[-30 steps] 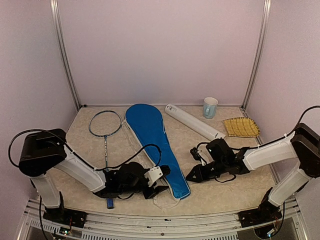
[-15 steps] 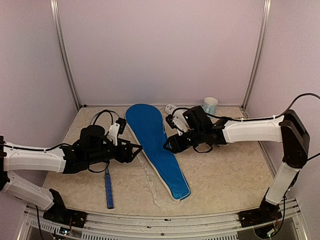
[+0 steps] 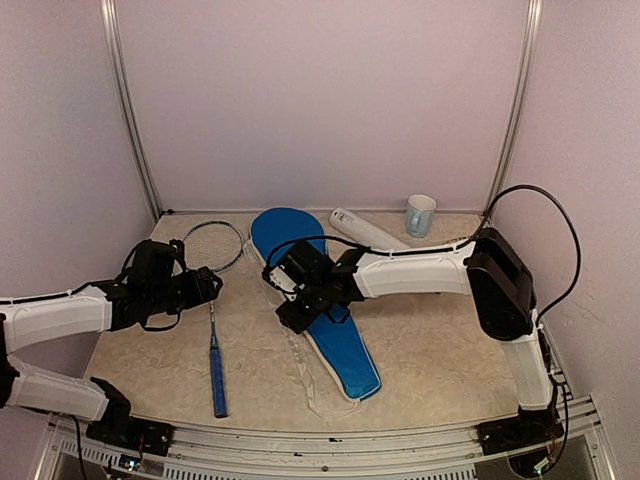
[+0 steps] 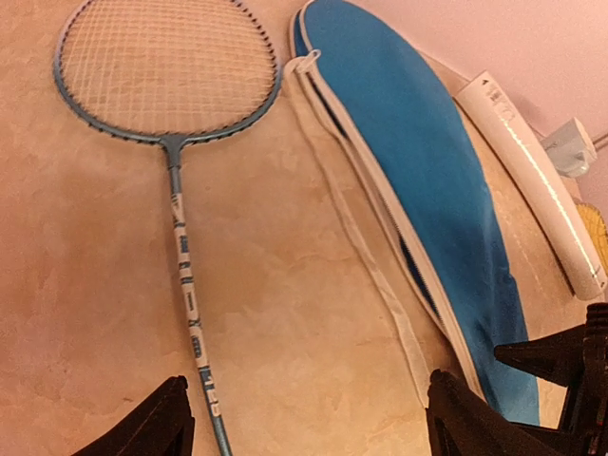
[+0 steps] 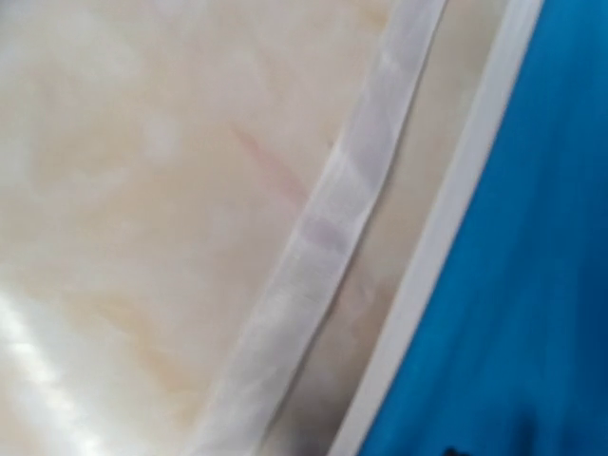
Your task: Pack up the badminton gear
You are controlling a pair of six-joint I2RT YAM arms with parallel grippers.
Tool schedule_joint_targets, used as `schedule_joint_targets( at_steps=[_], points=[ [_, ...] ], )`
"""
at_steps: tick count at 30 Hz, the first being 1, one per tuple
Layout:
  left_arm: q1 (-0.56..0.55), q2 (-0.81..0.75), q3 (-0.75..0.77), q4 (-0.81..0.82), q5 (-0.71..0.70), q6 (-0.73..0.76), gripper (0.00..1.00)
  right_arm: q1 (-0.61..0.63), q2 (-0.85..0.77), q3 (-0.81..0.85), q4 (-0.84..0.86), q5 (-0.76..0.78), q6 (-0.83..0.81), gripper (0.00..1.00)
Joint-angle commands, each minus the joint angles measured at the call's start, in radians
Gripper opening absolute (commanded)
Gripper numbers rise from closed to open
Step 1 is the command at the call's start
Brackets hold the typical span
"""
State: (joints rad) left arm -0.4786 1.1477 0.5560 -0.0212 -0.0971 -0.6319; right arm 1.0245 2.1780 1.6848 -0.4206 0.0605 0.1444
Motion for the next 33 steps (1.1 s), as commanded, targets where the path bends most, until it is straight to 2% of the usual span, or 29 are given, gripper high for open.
schedule_joint_targets(
  at_steps=[1,5,9,12,15,21,25,33],
  points=[
    [0.033,0.033,0.016,-0.087,-0.036,-0.085,0.83,0.017,0.095,0.101,-0.131,0.165,-0.039,0.56],
    [0.035,0.063,0.021,-0.100,-0.079,-0.107,0.83,0.020,0.143,0.138,-0.150,0.233,-0.030,0.43],
    [0.035,0.111,0.048,-0.133,-0.154,-0.124,0.81,0.020,0.139,0.139,-0.123,0.239,0.001,0.14],
    [0.037,0.166,0.080,-0.147,-0.188,-0.123,0.79,0.018,0.116,0.126,-0.090,0.210,0.015,0.00],
    [0.038,0.240,0.121,-0.157,-0.216,-0.120,0.75,0.005,0.092,0.113,-0.063,0.153,0.039,0.00],
    [0.037,0.401,0.224,-0.186,-0.255,-0.111,0.63,-0.066,-0.013,-0.002,0.086,-0.076,0.138,0.00],
    [0.036,0.473,0.254,-0.183,-0.260,-0.104,0.60,-0.111,-0.042,-0.067,0.156,-0.207,0.191,0.03],
    [0.035,0.519,0.260,-0.164,-0.255,-0.100,0.59,-0.131,-0.018,-0.070,0.158,-0.255,0.202,0.15]
  ],
)
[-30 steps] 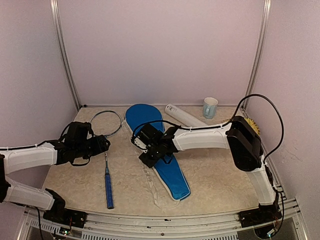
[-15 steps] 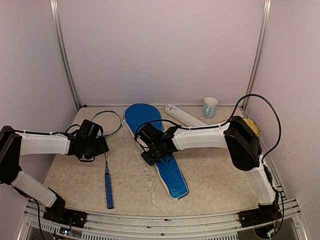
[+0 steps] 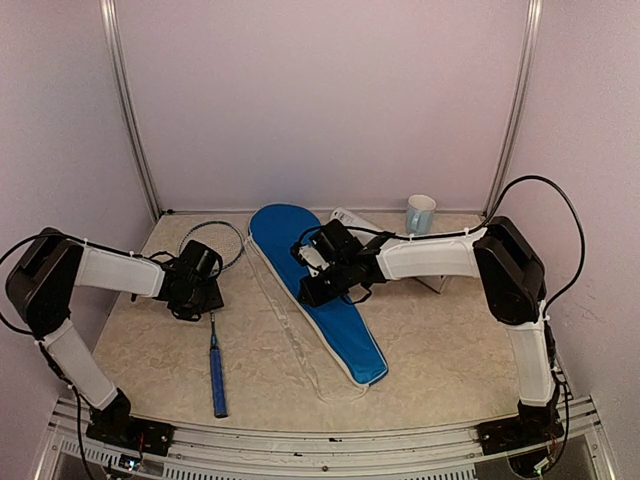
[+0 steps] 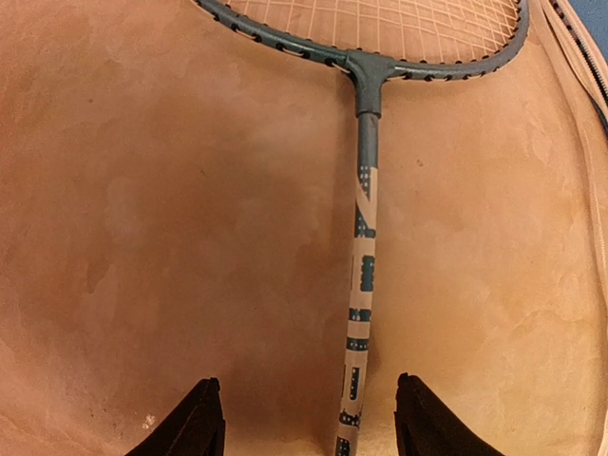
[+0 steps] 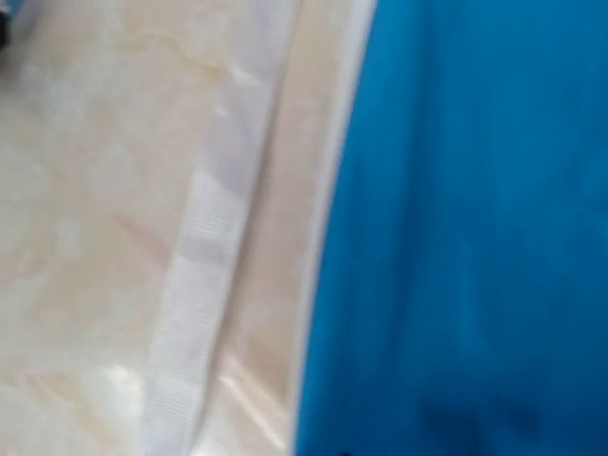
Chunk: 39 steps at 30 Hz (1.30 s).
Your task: Pack up the badminton gear
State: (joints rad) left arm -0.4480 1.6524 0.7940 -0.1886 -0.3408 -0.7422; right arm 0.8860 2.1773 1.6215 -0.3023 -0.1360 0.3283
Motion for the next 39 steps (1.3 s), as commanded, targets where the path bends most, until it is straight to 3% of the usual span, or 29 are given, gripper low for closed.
schedule_joint_targets(
  at_steps=[1,5,6,10,14,22,30,34,39],
  points=[
    [0.005,0.018,0.024,0.006,-0.008,0.012,0.59,0.006,-0.014,-0.005,0.038,-0.060,0.018,0.13],
    [0.005,0.039,0.035,0.008,0.001,0.016,0.59,0.005,-0.007,0.003,0.033,-0.058,0.015,0.03],
    [0.005,0.046,0.040,0.006,0.001,0.016,0.59,0.004,-0.004,0.007,0.028,-0.055,0.012,0.05],
    [0.003,0.049,0.042,0.012,0.003,0.017,0.59,0.026,0.015,0.052,-0.028,0.025,-0.035,0.31],
    [0.002,0.049,0.042,0.019,0.008,0.018,0.59,0.056,0.053,0.114,-0.095,0.107,-0.079,0.39],
    [0.000,0.049,0.041,0.024,0.004,0.020,0.59,0.066,0.136,0.193,-0.150,0.176,-0.109,0.39],
    [-0.003,0.042,0.031,0.029,-0.001,0.017,0.59,0.059,0.113,0.176,-0.133,0.248,-0.092,0.19],
    [-0.003,0.039,0.031,0.032,-0.003,0.021,0.59,0.048,0.102,0.176,-0.142,0.288,-0.101,0.27],
    [-0.003,0.041,0.029,0.039,0.005,0.025,0.59,0.041,0.106,0.187,-0.157,0.301,-0.117,0.26]
  ],
)
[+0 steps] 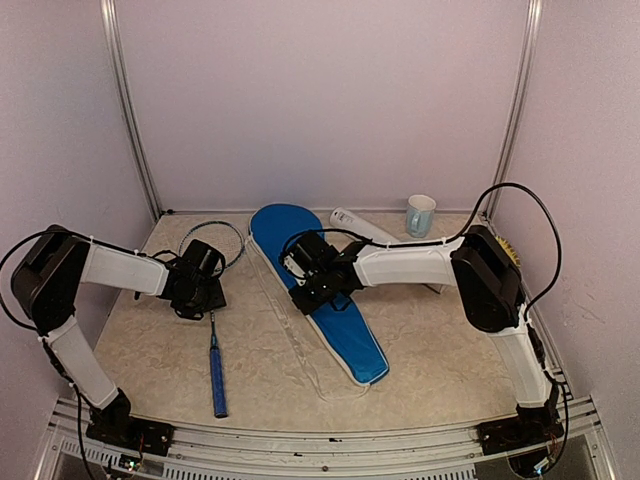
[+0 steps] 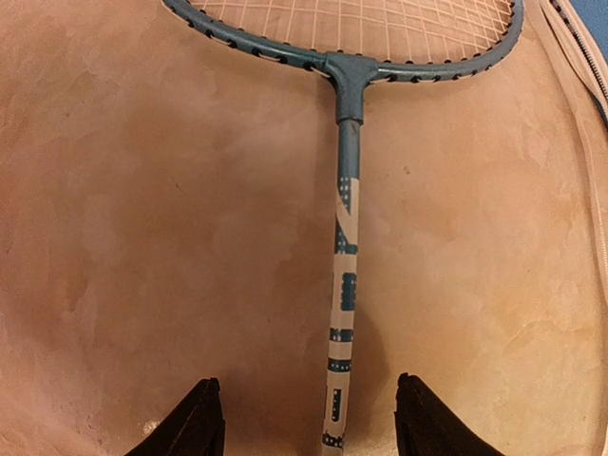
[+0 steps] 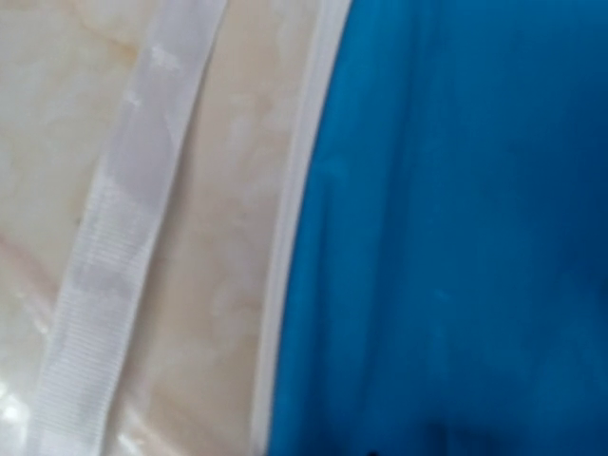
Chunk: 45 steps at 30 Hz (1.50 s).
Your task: Pack up the badminton gear
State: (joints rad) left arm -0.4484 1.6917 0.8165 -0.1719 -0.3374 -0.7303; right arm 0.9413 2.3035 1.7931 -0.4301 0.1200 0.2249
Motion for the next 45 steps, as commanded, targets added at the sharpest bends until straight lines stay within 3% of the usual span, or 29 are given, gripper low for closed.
schedule_joint_targets(
  at_steps=[1,3,9,14,21,27,31,33,38,45],
  points=[
    [-0.003,0.003,0.007,0.024,0.004,0.015,0.59,-0.015,-0.021,0.015,-0.029,0.043,-0.015,0.26],
    [-0.004,0.006,0.007,0.026,0.005,0.015,0.59,-0.014,-0.021,0.016,-0.028,0.035,-0.015,0.24],
    [-0.004,0.012,0.007,0.033,0.011,0.018,0.59,-0.017,-0.038,0.009,-0.008,-0.012,-0.006,0.00],
    [-0.003,0.010,0.001,0.038,0.020,0.020,0.59,-0.027,-0.078,-0.004,0.014,-0.047,0.012,0.00],
    [-0.002,0.005,-0.016,0.044,0.023,0.023,0.57,-0.074,-0.187,-0.106,0.133,-0.219,0.096,0.00],
    [-0.001,0.037,-0.011,0.045,0.020,0.025,0.47,-0.109,-0.182,-0.154,0.193,-0.391,0.176,0.00],
    [-0.002,0.024,-0.021,0.058,0.022,0.026,0.33,-0.119,-0.133,-0.179,0.222,-0.475,0.212,0.00],
    [-0.003,-0.037,-0.058,0.108,0.045,0.034,0.38,-0.121,-0.135,-0.216,0.265,-0.507,0.227,0.00],
    [0.001,-0.190,-0.149,0.270,0.203,0.067,0.61,-0.126,-0.181,-0.269,0.361,-0.552,0.290,0.00],
    [0.006,-0.127,-0.103,0.410,0.418,0.039,0.59,-0.147,-0.230,-0.291,0.434,-0.603,0.334,0.00]
  ],
)
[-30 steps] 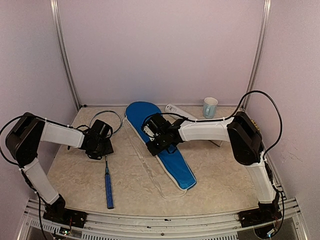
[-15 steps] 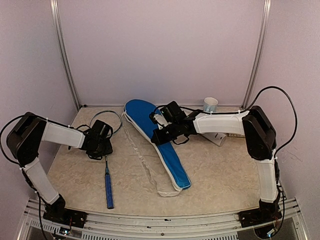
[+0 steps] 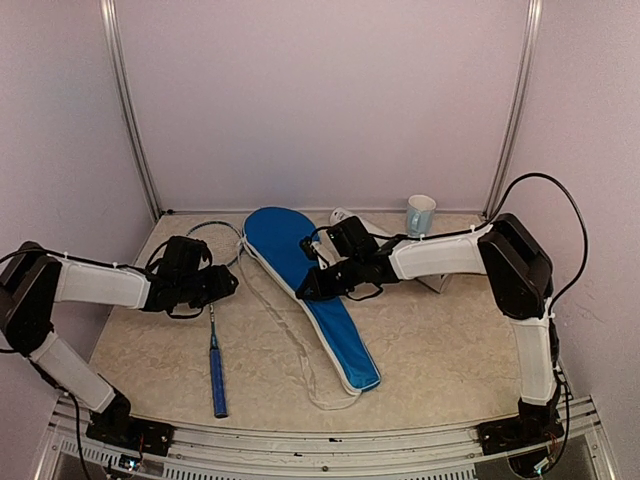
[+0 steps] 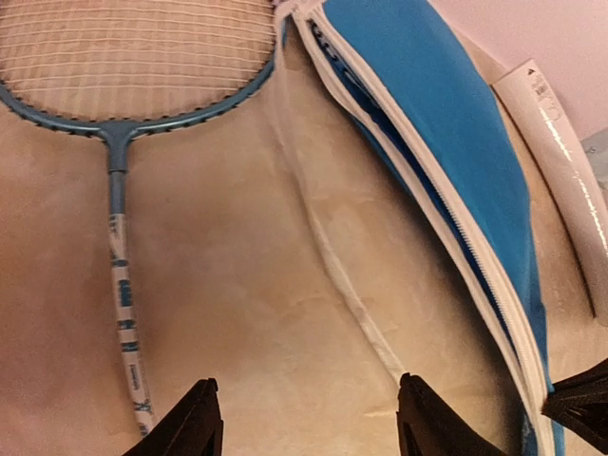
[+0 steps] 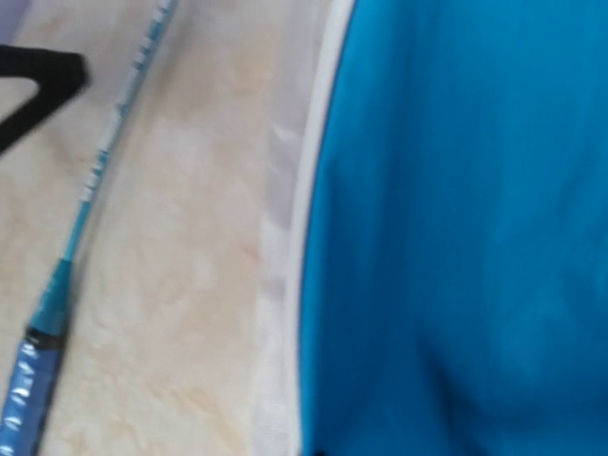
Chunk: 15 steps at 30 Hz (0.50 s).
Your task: Pack up the badminton gear
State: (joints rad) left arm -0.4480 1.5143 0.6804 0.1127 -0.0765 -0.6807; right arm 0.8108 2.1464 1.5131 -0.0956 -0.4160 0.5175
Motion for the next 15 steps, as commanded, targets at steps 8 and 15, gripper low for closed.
schedule_joint_targets(
  at_steps=[8,15],
  points=[
    [-0.047,0.138,0.061,0.309,0.237,-0.067,0.57,-0.025,-0.102,-0.042,0.135,-0.098,0.071,0.00],
    [-0.067,0.209,0.122,0.362,0.247,-0.097,0.57,-0.029,-0.111,-0.051,0.152,-0.119,0.088,0.00]
  ],
)
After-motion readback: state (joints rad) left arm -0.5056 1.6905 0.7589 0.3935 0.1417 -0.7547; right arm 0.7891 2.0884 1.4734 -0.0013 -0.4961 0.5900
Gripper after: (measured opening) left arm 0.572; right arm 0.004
